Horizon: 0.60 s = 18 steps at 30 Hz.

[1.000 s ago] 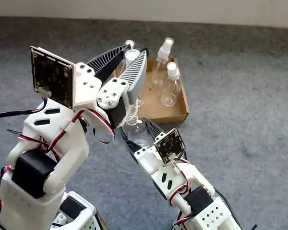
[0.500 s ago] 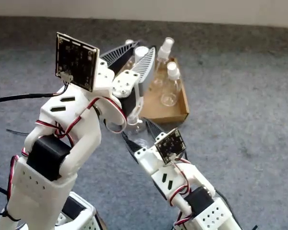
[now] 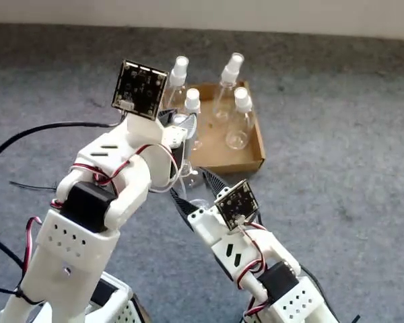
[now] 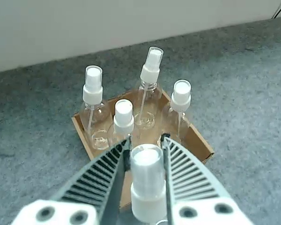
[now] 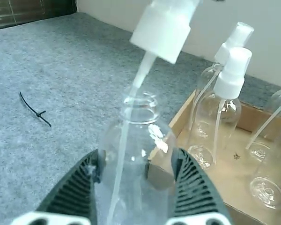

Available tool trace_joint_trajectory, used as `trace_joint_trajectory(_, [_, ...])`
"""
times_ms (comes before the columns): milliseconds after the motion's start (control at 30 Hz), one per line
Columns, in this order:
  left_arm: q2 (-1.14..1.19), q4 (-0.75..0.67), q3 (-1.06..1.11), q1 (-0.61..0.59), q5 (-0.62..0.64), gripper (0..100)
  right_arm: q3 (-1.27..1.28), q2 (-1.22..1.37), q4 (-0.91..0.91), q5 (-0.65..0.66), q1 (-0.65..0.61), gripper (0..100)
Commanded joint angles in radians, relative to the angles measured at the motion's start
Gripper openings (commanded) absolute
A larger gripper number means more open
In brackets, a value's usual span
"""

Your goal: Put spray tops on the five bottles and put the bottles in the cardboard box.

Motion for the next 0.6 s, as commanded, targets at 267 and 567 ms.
trace_joint_trajectory(267, [-0.309,-0.025,0.292,0.041,-0.161,0,-0.016,-0.016,-0.004,-0.009,0.015,0.4])
trace_joint_trajectory(567, [-0.335,-0.031,0.331,0.044,-0.187,15,-0.013,-0.018,-0.004,-0.009,0.015,0.4])
